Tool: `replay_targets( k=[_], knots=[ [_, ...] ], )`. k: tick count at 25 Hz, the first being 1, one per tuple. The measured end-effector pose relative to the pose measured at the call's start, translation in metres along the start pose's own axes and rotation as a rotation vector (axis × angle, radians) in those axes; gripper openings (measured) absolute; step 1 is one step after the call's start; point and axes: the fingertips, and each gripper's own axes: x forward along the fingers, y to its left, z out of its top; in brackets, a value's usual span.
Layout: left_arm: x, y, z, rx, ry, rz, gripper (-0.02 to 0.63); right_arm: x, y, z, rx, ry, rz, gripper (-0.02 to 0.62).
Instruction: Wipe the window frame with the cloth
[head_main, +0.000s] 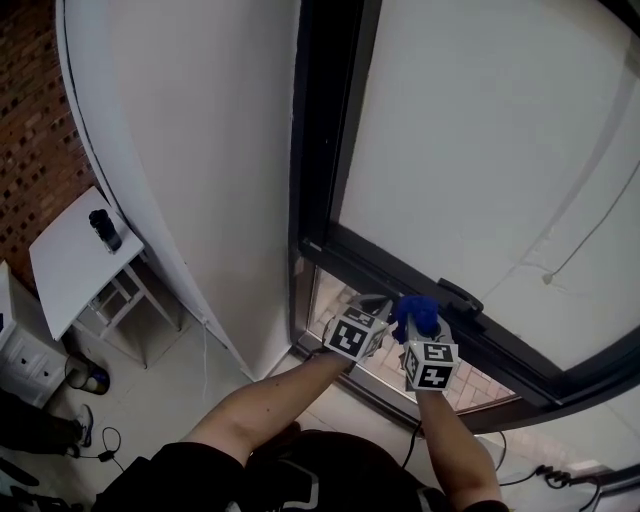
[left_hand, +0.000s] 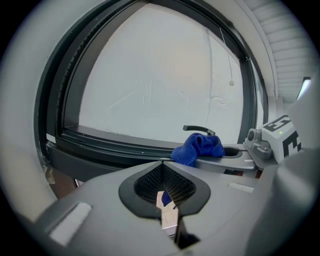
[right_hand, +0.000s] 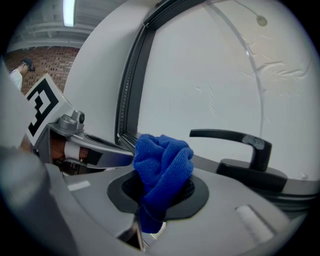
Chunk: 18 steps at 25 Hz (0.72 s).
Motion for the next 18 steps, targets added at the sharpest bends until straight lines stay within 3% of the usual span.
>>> replay_targets(
  k=[18],
  knots=[
    [-0.042, 0.095, 0.007, -0.029, -0.034, 0.112, -0.008, 0.063, 0.073, 0.030, -0.053, -0.015, 0.095, 0.075]
  ],
)
